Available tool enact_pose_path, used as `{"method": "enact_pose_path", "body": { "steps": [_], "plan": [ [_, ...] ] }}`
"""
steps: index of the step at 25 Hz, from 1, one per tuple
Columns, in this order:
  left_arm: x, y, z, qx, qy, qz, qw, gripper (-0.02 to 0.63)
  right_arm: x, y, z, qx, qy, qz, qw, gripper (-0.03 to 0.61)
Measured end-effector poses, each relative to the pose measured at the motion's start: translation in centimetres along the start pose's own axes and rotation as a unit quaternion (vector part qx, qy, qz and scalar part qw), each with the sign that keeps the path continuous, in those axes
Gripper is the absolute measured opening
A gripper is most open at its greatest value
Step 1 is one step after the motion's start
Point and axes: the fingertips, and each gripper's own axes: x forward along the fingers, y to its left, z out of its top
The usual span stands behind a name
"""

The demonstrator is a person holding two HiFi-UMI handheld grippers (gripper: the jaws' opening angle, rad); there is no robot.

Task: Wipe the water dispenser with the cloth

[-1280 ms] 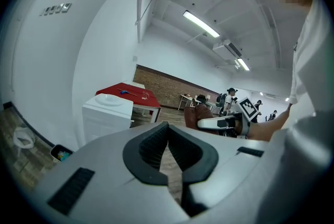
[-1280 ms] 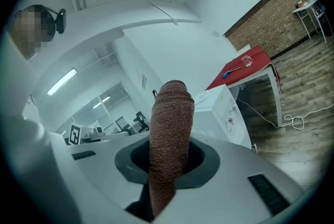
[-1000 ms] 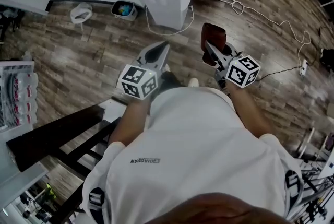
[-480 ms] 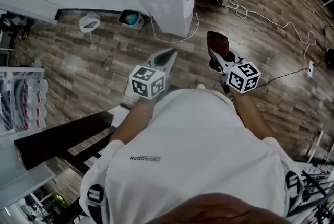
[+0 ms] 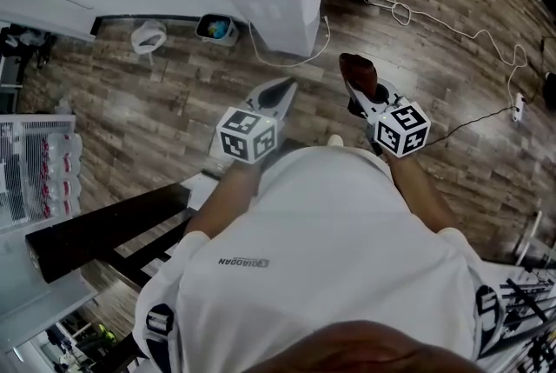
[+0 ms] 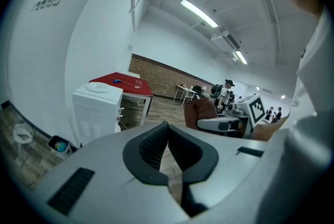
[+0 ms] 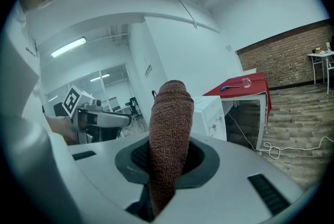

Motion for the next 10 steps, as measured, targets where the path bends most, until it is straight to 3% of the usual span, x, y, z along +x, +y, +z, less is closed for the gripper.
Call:
{"method": "enact_pose_path", "body": {
  "steps": [10],
  "plan": [
    [-0.89, 0.04, -0.2, -0.003, -0.009, 0.018, 0.9998, -0.008, -0.43, 0.18, -0.12, -0.004, 0.003, 0.004, 1.0, 0.064]
  ]
}}
